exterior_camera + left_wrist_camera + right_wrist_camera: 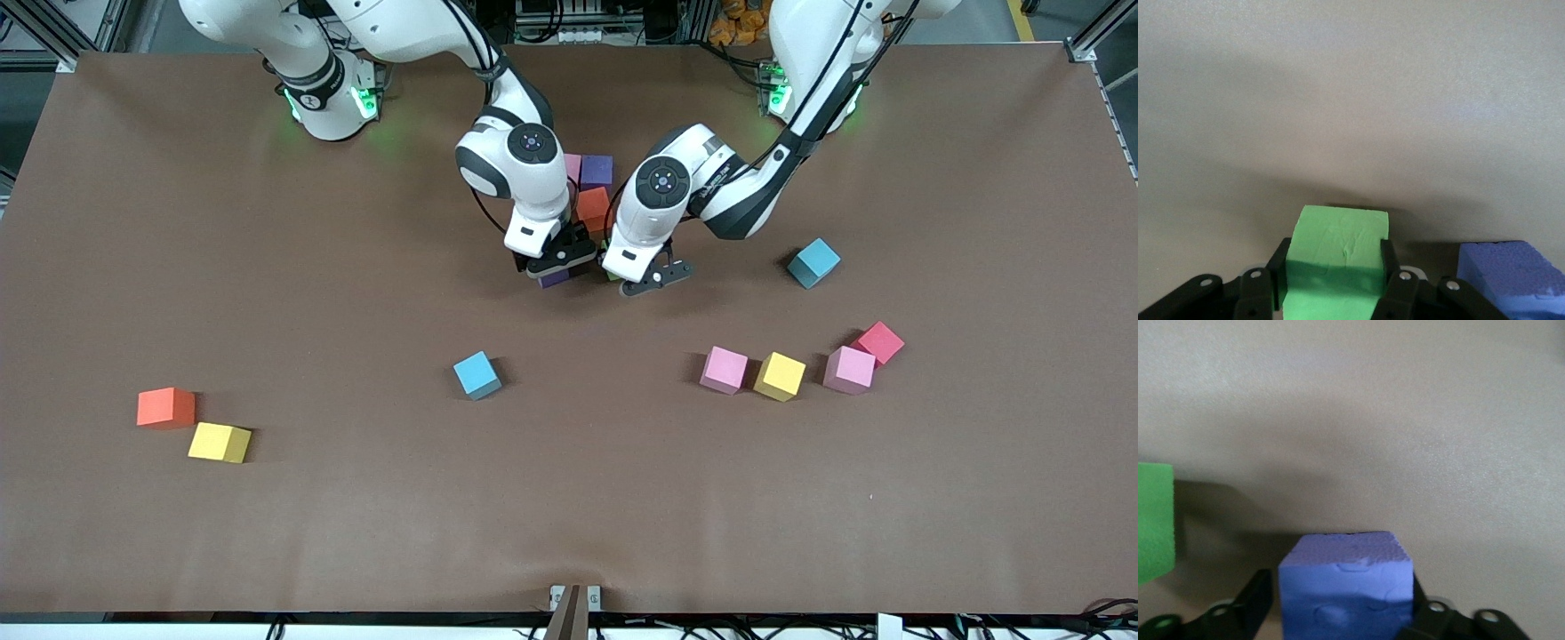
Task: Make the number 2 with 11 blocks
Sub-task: 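Grasp the blue-violet cube with the right gripper while the left gripper carries green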
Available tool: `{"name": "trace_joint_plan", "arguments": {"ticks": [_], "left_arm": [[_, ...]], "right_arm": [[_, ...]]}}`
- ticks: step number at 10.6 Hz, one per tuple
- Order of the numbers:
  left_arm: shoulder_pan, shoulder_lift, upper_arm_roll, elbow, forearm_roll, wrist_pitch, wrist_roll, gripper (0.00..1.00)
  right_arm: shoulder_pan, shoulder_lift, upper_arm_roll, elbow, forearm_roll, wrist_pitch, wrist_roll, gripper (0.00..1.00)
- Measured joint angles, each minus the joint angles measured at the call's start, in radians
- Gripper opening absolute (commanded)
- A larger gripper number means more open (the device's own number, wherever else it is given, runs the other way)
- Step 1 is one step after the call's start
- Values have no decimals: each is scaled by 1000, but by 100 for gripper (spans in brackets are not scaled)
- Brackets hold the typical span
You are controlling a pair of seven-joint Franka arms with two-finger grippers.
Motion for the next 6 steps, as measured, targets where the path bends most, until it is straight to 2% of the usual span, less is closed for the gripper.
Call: {"name": "trace_joint_plan", "arguments": {"ticks": [3, 6], "left_arm": [[0, 0, 0, 0, 0, 0, 0, 37], [0, 0, -6, 1, 0, 0, 0, 37]], "right_arm": [[-8, -36, -6, -1, 0, -12, 7, 0], [-90, -126, -17, -3, 0, -137, 8, 0]]}}
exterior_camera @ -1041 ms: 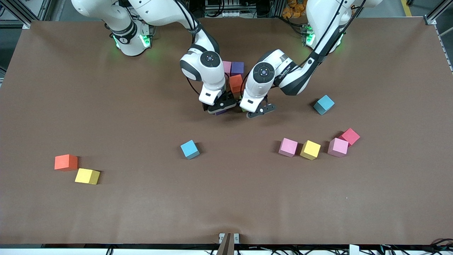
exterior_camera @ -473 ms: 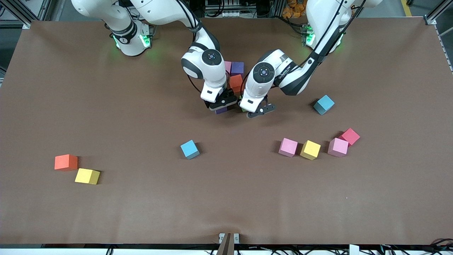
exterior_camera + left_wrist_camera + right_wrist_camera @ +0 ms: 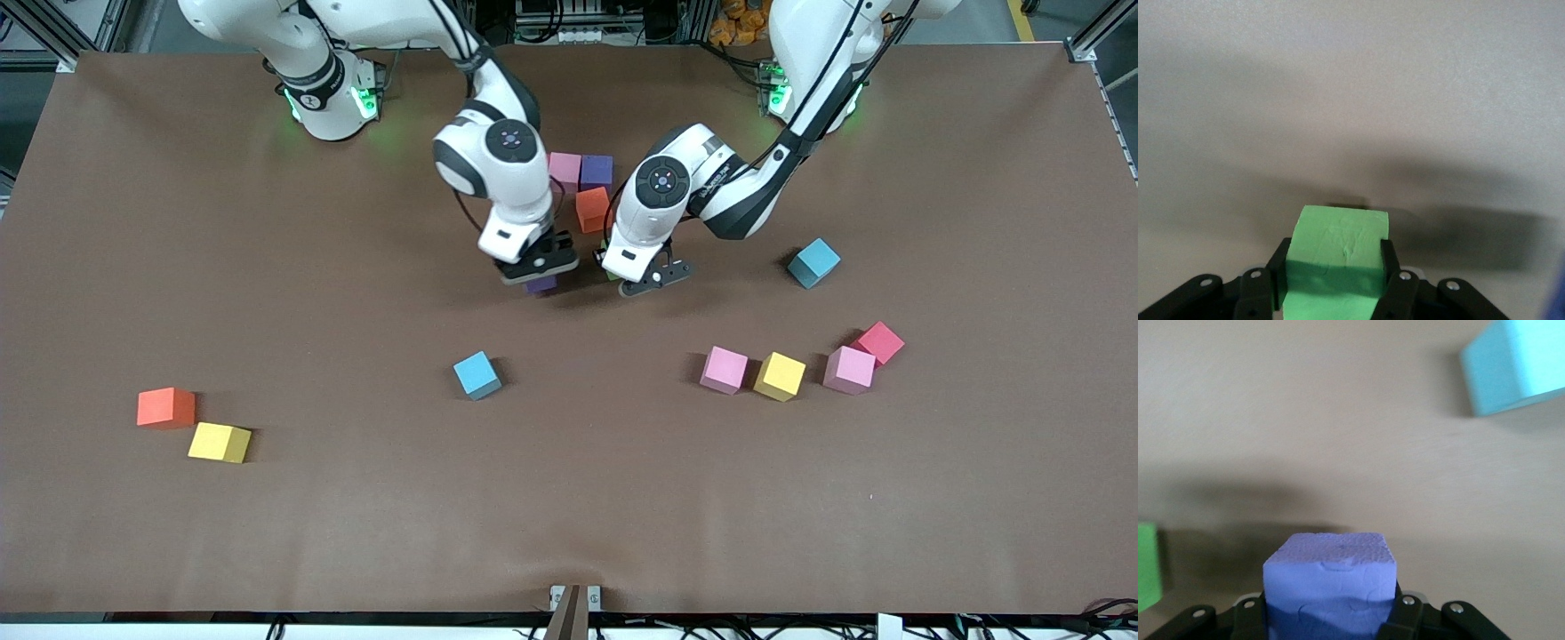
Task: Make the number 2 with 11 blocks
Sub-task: 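Grasp the blue-violet cube with the right gripper while the left gripper carries green, then place the green cube with the left gripper while the right gripper holds blue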
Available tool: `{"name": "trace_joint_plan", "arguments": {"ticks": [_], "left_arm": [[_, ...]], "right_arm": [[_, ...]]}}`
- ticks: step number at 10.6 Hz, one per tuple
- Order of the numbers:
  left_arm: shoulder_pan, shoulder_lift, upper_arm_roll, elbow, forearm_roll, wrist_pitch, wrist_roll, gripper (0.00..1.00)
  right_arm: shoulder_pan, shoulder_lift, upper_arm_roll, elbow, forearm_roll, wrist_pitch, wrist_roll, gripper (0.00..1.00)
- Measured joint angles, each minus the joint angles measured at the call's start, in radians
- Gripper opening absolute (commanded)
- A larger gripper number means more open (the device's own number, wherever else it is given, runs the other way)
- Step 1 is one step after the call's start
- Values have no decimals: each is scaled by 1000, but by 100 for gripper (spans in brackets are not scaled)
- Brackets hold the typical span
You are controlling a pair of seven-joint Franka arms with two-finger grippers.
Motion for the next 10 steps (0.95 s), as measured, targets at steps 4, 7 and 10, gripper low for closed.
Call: {"name": "trace_joint_plan", "arguments": {"ticks": [4, 7, 10], "left_arm": [[-24, 0, -26, 20, 7, -31, 5, 37], [-83, 15, -27, 67, 22, -69, 5, 37], [-99, 46, -22, 73, 77, -81, 5, 37]], "right_arm": [[-97, -44, -3, -13, 30, -45, 72, 0], [-98, -44, -7, -17, 34, -45, 267, 0], [-98, -44, -7, -23, 34, -45, 357, 0]]}}
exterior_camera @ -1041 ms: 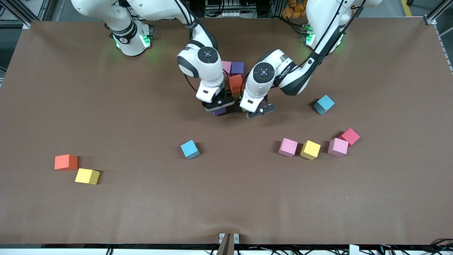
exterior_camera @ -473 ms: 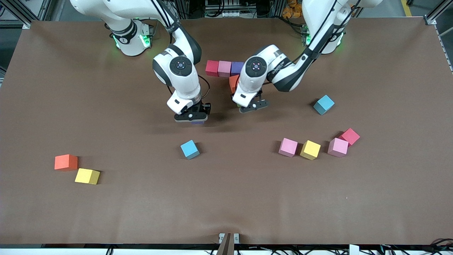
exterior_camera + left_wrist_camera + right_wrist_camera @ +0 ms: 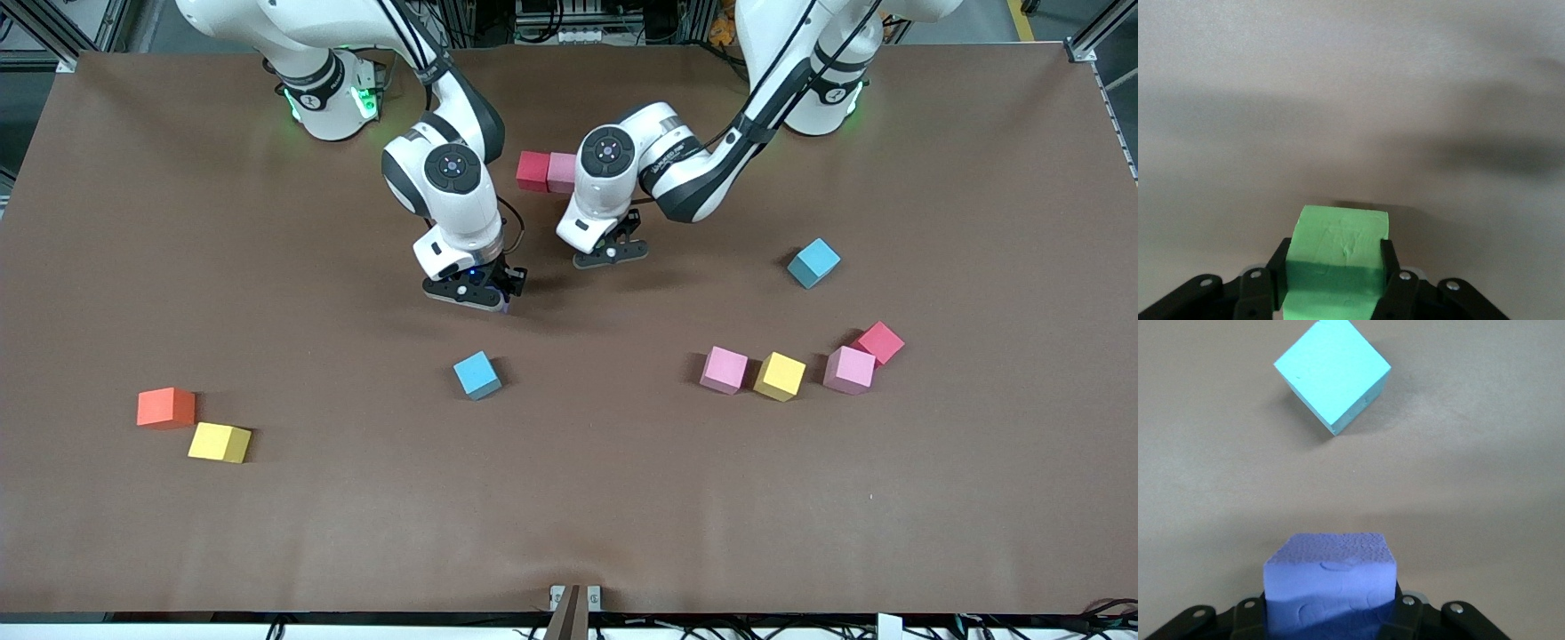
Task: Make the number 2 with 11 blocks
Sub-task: 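Place the green cube with the left gripper while the right gripper holds blue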
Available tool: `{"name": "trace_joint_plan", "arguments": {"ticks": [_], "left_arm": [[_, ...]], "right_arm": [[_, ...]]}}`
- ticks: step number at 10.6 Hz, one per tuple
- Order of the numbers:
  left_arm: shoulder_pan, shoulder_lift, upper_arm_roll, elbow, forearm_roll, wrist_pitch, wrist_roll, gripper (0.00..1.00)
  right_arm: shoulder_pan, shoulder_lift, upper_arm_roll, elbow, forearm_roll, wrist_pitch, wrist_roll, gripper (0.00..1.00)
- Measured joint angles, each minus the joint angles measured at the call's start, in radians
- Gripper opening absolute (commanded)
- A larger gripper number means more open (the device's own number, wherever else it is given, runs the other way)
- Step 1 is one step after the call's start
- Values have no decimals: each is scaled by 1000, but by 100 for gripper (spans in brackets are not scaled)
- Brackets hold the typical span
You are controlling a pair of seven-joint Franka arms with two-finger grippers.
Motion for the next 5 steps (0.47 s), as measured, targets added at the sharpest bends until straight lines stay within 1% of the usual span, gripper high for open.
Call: {"name": "trace_joint_plan", "arguments": {"ticks": [2, 5], "left_arm": [[0, 12, 5, 3, 23, -3, 0, 37], [0, 25, 5, 14, 24, -5, 0, 37]], "right_arm": [[0, 0, 0, -1, 0, 0, 12, 0], [0, 0, 0, -1, 2, 0, 68, 0]]}}
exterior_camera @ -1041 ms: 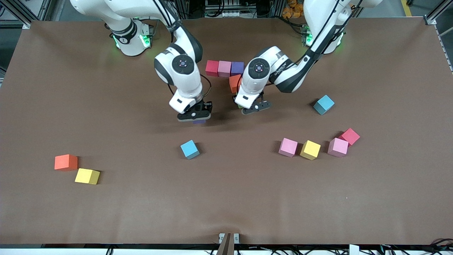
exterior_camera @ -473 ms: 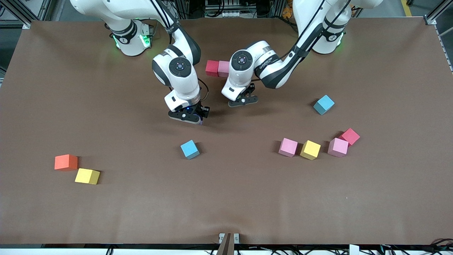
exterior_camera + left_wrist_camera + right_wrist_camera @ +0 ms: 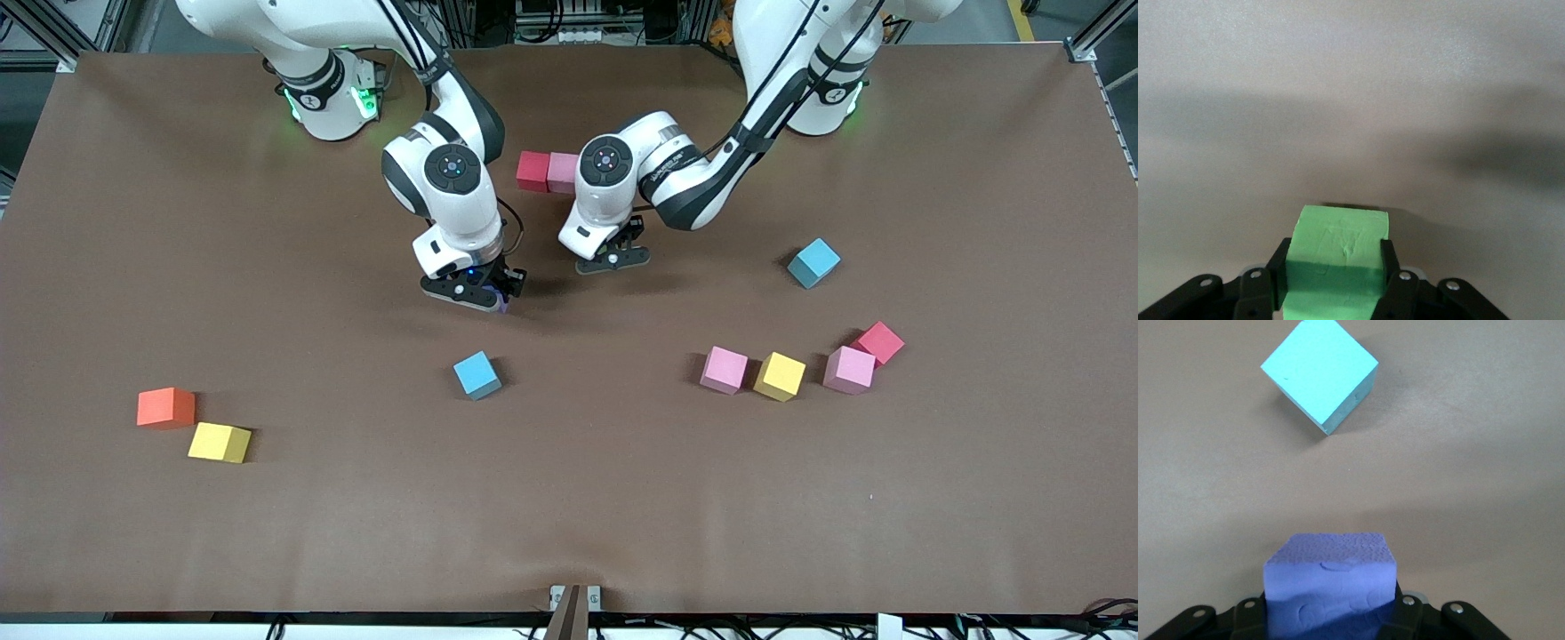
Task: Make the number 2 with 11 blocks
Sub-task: 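Place the green cube with the left gripper while the right gripper holds blue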
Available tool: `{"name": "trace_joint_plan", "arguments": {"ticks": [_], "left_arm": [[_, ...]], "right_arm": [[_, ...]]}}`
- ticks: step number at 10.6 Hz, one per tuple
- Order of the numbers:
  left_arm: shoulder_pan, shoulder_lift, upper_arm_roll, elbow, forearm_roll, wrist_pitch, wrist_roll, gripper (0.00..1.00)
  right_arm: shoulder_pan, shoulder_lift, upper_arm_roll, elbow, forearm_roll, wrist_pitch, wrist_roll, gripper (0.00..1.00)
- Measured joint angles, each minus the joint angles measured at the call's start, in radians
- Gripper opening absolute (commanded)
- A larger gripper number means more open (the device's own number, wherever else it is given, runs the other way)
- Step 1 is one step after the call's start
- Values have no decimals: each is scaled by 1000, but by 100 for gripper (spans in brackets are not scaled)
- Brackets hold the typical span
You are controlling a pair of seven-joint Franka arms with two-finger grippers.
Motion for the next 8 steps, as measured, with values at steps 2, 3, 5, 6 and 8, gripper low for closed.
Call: {"name": "trace_joint_plan", "arguments": {"ticks": [2, 3, 5, 6, 8], "left_arm": [[0, 3, 0, 6, 0, -1, 0, 37], [-1, 5, 0, 6, 0, -2, 1, 37], [-8, 15, -2, 9, 1, -3, 1, 37], [-12, 19, -2, 12, 1, -3, 1, 37], [-15, 24, -2, 14, 17, -3, 1, 37]], "right_arm": [[0, 0, 0, 0, 14, 5, 90, 0], [0, 0, 0, 0, 30, 8, 144, 0], [1, 0, 1, 0, 52, 10, 263, 0], [2, 0, 1, 0, 53, 10, 323, 0], [3, 0, 2, 0, 55, 10, 432, 0]]}}
